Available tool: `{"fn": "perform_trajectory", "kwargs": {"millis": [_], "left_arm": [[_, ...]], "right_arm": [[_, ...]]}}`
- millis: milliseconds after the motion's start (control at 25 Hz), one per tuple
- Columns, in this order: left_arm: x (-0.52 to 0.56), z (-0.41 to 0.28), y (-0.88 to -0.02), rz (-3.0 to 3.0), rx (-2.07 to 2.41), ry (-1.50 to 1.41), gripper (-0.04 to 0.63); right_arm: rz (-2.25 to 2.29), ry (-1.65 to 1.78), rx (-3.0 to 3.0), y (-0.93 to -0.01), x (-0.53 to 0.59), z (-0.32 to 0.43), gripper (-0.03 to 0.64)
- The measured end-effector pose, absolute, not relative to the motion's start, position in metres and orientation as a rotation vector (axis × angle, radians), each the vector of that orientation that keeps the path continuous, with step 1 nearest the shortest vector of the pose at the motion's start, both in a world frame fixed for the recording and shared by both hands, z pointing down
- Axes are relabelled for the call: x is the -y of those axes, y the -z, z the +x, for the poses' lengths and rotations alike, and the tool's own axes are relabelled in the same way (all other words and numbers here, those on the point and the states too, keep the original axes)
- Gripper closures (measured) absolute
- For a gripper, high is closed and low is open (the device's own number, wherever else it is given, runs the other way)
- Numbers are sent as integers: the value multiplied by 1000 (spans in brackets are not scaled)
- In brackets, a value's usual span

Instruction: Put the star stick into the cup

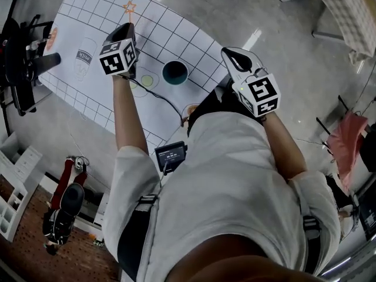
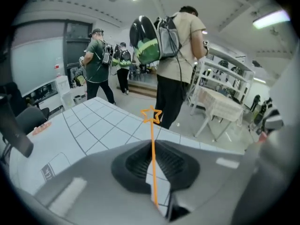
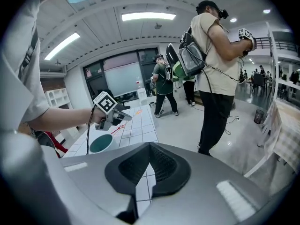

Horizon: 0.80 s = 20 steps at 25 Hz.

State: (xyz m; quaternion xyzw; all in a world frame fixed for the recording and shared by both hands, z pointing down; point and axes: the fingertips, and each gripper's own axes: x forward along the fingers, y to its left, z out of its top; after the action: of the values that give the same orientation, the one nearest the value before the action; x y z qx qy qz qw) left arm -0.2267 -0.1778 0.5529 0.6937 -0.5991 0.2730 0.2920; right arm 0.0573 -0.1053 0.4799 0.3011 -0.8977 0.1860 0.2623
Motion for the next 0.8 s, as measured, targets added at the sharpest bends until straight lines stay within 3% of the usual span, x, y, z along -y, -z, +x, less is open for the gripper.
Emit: {"fn": "perform_trajectory", "kwargs": {"millis": [800], "left_arm": [[97,-205,-351,1811,2097,367,578]], "right_arm": [[619,-434,2566,-455,77,56,618]]}}
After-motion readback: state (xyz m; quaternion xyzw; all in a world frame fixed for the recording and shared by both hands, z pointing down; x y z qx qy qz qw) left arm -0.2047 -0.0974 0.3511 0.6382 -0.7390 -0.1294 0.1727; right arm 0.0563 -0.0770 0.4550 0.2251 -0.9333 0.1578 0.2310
